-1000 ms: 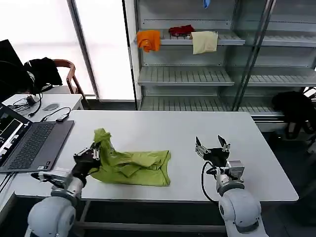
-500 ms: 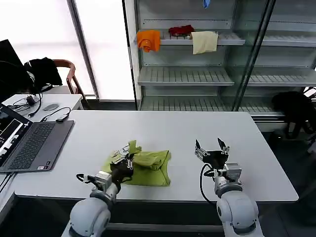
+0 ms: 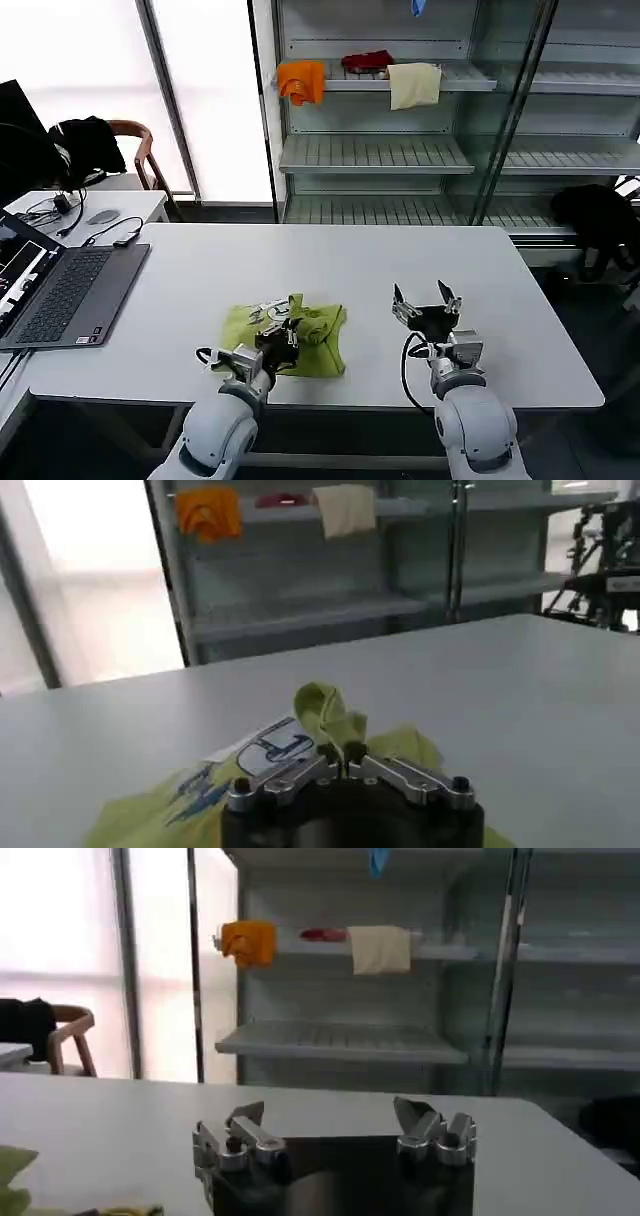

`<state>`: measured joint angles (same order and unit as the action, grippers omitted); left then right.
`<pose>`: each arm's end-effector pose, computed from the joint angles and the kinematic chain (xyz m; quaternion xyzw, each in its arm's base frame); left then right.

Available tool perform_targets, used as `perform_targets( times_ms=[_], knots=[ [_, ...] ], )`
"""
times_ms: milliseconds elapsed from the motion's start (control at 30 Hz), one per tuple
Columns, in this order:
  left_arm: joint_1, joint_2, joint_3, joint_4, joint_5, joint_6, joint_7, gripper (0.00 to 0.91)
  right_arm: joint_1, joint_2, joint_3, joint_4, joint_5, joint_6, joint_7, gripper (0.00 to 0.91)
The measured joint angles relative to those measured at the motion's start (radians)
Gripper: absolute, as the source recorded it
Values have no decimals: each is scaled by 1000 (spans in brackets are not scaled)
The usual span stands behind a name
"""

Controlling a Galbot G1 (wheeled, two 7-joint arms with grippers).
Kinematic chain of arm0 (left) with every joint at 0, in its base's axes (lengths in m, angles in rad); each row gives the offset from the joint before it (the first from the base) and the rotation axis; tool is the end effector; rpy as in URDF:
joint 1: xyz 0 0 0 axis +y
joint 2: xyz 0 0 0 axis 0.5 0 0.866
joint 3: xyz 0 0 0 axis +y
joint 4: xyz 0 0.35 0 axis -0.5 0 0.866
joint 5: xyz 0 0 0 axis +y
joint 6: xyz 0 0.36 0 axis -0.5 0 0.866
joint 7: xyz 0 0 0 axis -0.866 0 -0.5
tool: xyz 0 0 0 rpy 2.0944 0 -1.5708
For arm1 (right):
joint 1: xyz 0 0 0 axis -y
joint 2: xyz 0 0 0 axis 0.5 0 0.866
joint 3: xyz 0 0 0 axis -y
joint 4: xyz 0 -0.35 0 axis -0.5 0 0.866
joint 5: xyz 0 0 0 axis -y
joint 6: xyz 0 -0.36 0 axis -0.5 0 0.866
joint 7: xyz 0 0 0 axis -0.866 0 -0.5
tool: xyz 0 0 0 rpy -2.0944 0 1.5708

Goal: Fold and organize the clothes.

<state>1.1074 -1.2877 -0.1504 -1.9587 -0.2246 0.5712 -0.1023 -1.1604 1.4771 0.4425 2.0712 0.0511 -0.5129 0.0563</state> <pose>0.2954 -0.0569 -0.2575 -0.1690 -0.9698 -0.0578 0.1660 0.2926 0.0089 -0.2133 0.0258 -0.9972 0.0236 0.0654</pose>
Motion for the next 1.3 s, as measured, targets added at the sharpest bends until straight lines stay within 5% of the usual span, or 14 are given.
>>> perform_targets(
  times_ms=[267,300,333,367,967,1300],
  knots=[
    [-7,6,22,-15,-12,4,-5,40,0,1,-3,-11,-3,4,-1,907],
    [-7,8,25,-20,-12,4,-4,272,-1,1,-4,-12,-5,4,-2,907],
    [-7,10,28,-25,-13,4,-2,746,-1,2,-5,-12,-6,5,-2,907],
    [-6,9,31,-27,-13,4,0,907,-1,2,-5,-12,-7,5,-2,907],
    [-17,26,34,-30,-16,-35,45,907,-5,11,-16,-19,-16,10,-6,907],
    [-9,84,-102,-62,-92,-79,74,907,-8,13,-42,-18,-5,33,-43,907]
  ],
)
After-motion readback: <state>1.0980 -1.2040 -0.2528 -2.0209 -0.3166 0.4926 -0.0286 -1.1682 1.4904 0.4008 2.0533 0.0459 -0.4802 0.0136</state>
